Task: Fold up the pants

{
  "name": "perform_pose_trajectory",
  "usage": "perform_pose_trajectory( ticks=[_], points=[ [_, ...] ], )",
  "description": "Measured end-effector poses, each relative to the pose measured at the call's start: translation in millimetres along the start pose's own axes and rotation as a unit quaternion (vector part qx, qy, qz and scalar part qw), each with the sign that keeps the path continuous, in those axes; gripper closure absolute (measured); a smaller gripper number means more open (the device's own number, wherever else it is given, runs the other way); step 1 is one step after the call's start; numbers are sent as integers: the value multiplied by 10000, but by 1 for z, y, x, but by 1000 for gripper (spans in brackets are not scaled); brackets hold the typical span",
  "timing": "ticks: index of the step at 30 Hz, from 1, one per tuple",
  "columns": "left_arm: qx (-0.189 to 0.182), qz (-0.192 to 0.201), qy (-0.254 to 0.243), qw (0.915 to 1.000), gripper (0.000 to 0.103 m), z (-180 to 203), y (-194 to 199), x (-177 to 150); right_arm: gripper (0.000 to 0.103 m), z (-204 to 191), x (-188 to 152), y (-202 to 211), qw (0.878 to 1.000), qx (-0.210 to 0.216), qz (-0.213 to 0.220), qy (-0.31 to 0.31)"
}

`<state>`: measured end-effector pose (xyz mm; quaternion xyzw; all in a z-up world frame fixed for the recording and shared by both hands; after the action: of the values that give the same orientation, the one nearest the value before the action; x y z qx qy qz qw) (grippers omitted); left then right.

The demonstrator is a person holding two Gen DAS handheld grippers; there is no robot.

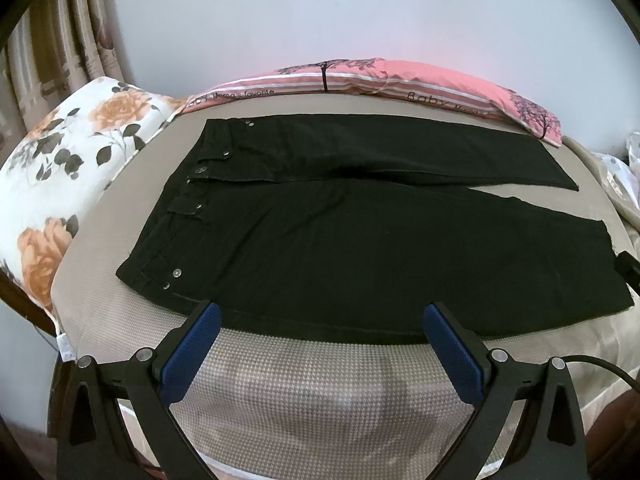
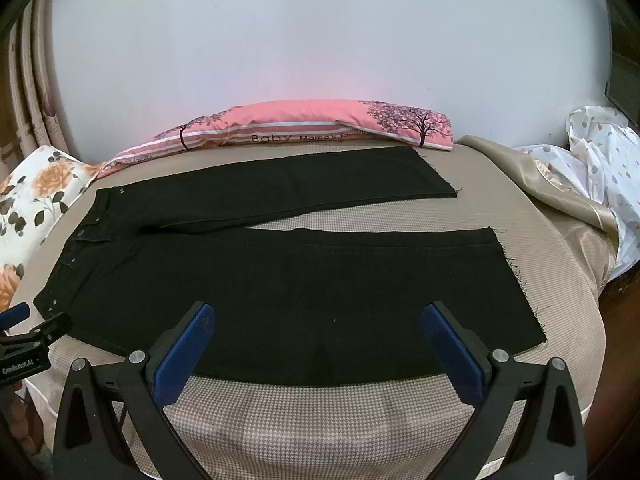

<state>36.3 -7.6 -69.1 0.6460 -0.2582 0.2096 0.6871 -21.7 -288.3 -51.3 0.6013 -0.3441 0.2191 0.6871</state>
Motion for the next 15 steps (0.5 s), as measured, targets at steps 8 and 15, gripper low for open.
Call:
perform_pose_trajectory(
  ticks=[8, 15],
  points=[
    [-8, -186, 389, 9991, 2, -18, -11, 5, 0, 1, 2, -3, 9999, 69, 85, -65],
    [-230, -345, 615, 9972, 2, -44, -25, 27, 0, -10, 5, -11, 9991, 422, -88, -48]
  ],
)
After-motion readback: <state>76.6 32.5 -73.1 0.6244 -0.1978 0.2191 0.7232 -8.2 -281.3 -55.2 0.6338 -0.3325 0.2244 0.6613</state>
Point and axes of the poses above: each gripper's, at about its wrist camera, not at the fingertips, and y roughly against the way its jaws point, z to its right, x to its top, the point moved 7 cm from there along -y, roughly the way its jaws point, and after that the axes turned 6 degrees about y, right-handed, at the moved point
